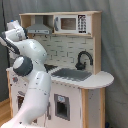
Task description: Play with the kitchen
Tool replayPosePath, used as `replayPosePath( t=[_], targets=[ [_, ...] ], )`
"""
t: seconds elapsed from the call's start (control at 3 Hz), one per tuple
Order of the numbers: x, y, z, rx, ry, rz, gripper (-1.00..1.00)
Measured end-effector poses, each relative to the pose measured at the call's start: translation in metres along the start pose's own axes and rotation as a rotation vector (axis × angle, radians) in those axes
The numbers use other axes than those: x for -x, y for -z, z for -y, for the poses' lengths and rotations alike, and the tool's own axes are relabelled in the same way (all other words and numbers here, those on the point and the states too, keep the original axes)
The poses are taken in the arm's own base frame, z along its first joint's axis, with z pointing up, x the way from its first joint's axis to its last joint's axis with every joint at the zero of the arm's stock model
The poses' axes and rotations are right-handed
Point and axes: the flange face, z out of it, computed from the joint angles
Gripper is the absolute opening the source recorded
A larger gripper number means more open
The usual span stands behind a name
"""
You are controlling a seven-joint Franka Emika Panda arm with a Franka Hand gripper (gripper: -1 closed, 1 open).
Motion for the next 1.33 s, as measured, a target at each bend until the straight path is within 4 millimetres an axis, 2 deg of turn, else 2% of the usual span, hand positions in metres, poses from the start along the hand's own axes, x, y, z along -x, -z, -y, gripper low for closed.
replayPosePath(
  t=[0.33,0.67,1.0,1.33],
  targets=[
    [0.012,0.050,0.018,0.071,0.022,-0.019,1.00],
    [0.017,0.069,0.042,0.161,0.052,-0.038,1.00],
    [0.020,0.093,0.045,0.263,0.046,-0.083,1.00],
    [0.015,0.098,0.032,0.357,0.014,-0.129,1.00]
  ],
)
